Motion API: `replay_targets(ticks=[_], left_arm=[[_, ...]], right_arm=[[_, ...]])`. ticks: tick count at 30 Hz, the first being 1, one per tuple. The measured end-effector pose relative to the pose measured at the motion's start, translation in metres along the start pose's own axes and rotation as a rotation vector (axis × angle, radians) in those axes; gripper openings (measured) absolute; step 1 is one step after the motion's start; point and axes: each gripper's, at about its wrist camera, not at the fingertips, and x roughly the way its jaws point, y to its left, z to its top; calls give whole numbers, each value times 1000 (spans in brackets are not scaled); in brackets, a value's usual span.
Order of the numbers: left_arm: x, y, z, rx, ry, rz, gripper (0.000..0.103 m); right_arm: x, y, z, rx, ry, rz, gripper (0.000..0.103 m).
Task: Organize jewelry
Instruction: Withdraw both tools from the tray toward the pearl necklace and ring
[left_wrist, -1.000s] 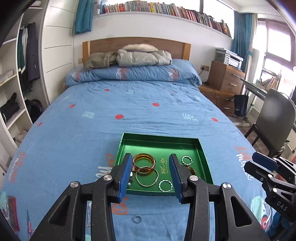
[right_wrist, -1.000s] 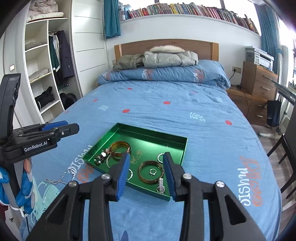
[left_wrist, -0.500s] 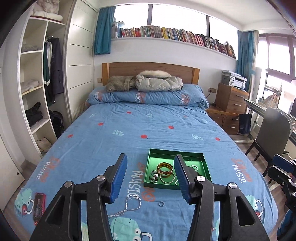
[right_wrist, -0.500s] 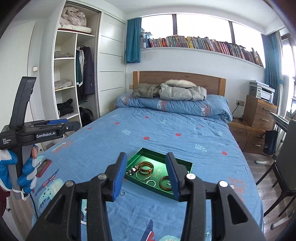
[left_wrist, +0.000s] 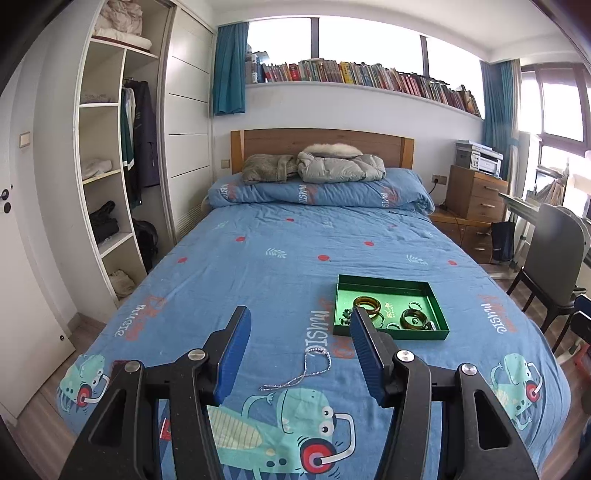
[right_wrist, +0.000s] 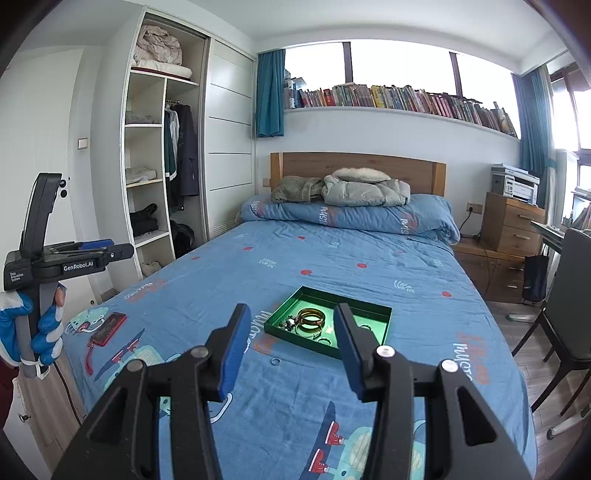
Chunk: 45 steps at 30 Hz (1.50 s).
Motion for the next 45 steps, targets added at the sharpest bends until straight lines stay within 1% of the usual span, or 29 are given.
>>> replay_targets(ticks=[2,4,6,10,13,15,21,25,28,31,35,45], left_arm=[[-9,1,-12,7,-4,0,56],[-15,-1,-23,14,-4,17,57],[-21,-3,-34,9,-5,-5,59],[-29,-9,-52,24,-11,-22,59],[-31,-12,-60,27,-10,-34,59],[-30,-14,-64,43,-20,-28,59],[-23,-18,-71,76,-25,-27,59],[-10,-17,-73,74,-12,-38,59],[3,-18,-75,85,-8,-23,60],[20,-17,-76,95,8,-21,63],[45,-15,-77,93,31,-13,63],[98,-15,-82,93,89,-9,64]], right_arm=[[-9,4,-8,12,-3,-3,45],[-14,6,-14,20,0,-14,45],[-18,6,-20,32,-3,-12,45],[-21,7,-33,51,4,-18,45],[-19,7,-41,58,6,-39,45],[-16,7,-46,69,9,-48,45],[4,1,-59,108,33,-62,45],[24,1,-64,112,62,-61,45],[38,3,-68,104,82,-61,45],[54,4,-72,98,99,-54,45],[77,6,-76,80,122,-48,45],[125,4,-86,63,148,-30,45]])
